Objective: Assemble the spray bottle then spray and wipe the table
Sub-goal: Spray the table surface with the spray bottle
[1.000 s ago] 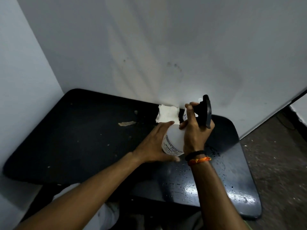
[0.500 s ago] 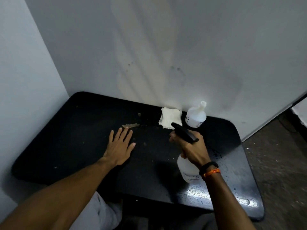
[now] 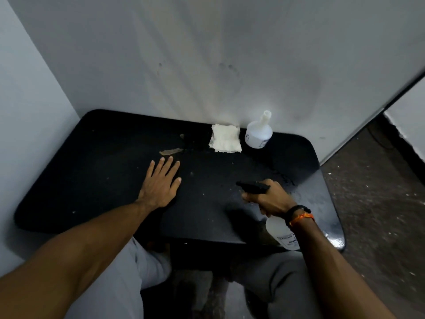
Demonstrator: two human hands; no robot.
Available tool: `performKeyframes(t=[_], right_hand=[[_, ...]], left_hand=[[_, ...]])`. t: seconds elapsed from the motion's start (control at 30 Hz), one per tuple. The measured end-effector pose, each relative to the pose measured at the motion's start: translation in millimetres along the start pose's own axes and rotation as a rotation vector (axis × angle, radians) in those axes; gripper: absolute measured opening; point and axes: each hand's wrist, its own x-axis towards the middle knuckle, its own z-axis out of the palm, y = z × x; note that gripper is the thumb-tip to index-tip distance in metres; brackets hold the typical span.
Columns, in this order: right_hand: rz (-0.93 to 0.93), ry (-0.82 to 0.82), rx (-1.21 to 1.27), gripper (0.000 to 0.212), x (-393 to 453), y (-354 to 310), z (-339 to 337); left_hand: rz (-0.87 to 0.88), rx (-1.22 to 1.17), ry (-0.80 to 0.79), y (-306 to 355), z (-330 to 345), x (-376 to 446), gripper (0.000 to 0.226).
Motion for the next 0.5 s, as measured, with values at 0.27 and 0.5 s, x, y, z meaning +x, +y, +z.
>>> performKeyframes(t=[0.27, 0.5], right_hand=[[0.032, -0.003, -0.111, 0.025, -15, 11, -1], [0.113, 0.145, -0.186, 0.038, -17, 17, -12]], left_hand=[[0.009, -0.012, 0.037, 4, -2, -1, 0.059], [0.015, -0.036, 0.048, 0, 2, 3, 0.059]])
